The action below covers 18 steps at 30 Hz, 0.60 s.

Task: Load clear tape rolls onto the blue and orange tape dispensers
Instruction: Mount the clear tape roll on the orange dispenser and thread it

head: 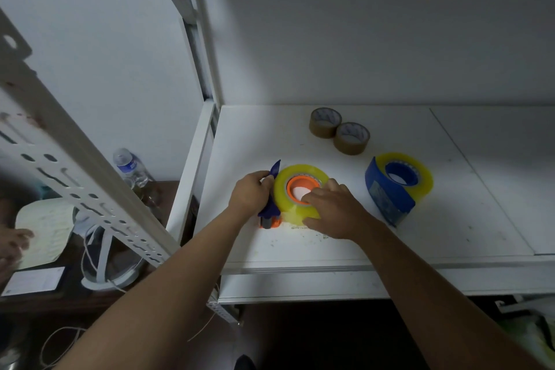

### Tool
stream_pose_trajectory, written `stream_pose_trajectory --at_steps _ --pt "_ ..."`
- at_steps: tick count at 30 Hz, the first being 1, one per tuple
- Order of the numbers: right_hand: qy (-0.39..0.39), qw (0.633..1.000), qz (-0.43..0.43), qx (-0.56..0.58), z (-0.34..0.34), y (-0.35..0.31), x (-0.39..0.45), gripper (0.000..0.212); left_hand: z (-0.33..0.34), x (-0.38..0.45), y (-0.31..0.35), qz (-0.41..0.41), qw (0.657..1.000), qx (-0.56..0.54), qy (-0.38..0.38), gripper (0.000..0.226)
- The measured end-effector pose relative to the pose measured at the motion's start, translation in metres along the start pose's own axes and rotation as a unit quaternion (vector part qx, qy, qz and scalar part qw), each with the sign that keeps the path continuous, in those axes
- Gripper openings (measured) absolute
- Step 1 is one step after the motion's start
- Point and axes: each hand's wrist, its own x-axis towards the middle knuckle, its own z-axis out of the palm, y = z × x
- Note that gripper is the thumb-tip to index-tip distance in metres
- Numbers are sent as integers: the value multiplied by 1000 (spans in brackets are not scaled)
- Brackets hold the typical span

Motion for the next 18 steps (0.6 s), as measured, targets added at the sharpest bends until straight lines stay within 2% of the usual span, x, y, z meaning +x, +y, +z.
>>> stream_pose_trajectory --at_steps 3,6,9,12,15,18 --pt "13 1000 17 -23 3 -2 -4 47 4 7 10 21 999 28 -10 32" --pt "27 998 54 -33 6 -5 -8 50 10 5 15 19 1000 -24 -5 35" --pt "62 992 110 -17 12 -5 -10 51 17 -12 9 28 992 -99 70 32" --pt "104 985 138 -8 19 -5 -8 48 27 -31 -3 46 982 -112 147 21" --pt "143 980 138 14 25 -6 -8 47 40 -43 -15 51 986 -99 125 15" --pt "160 981 108 28 30 -8 -9 54 52 -47 -23 57 991 -86 85 24"
